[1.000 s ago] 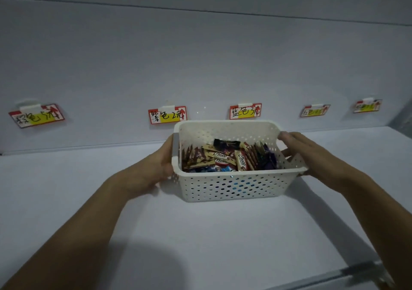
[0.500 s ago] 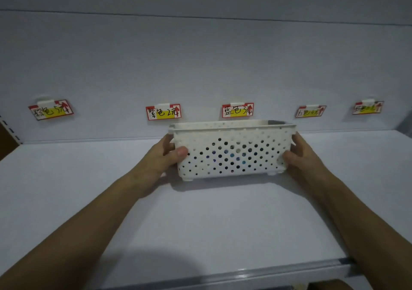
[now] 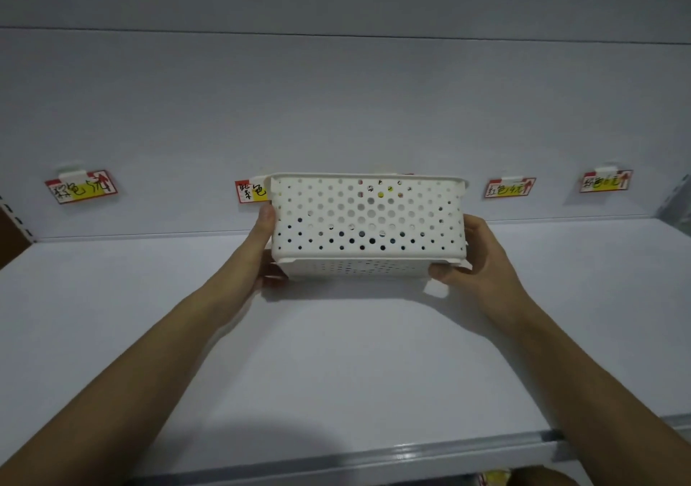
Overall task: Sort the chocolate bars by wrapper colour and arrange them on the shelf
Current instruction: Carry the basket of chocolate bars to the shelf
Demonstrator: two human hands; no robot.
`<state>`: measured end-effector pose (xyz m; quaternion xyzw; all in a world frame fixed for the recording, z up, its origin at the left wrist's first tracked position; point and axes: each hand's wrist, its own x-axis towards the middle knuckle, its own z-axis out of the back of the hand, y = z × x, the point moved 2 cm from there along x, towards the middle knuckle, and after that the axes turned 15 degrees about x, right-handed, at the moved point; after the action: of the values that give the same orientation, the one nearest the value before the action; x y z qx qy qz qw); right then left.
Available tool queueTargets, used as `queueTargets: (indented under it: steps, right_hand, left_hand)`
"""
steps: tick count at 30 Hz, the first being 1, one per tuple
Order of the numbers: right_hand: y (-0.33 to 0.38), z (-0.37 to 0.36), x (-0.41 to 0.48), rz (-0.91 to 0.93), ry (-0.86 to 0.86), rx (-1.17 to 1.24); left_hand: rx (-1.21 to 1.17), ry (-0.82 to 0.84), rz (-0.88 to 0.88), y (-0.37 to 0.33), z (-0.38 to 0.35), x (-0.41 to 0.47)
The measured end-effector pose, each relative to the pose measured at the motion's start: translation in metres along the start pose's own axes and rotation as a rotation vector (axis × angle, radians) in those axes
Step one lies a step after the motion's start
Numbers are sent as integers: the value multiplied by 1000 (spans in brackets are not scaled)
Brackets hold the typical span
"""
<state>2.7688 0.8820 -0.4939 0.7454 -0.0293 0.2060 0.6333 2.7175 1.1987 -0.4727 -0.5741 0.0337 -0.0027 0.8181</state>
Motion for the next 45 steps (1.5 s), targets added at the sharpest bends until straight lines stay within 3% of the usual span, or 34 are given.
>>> queueTargets:
  steps: [3,9,11,15,19,24,29,45]
  right_hand:
    - [0,0,0,18,-7,-14]
    - [-3,8,3,44,-57,-48]
    - [-3,8,3,31,-84,-55]
    - [0,7,3,23,-99,-54]
    - [-5,2,0,-55,-51,205]
    - [1,-7,-3,-54,-69,266]
    - [24,0,16,12,-101,-162]
    - [85,-11,55,20,-112,-223]
  left_hand:
    - [18,84,-81,8,7,-1]
    - [205,25,-231,10,10,-1]
    - [179,-47,-215,11,7,-1]
    - [439,-219,-253,11,10,3]
    - [292,-218,-231,18,6,6]
    - [318,-280,-286,15,-2,3]
    - [245,-314,-284,-20,7,7]
    - [212,-335,-232,-68,31,16]
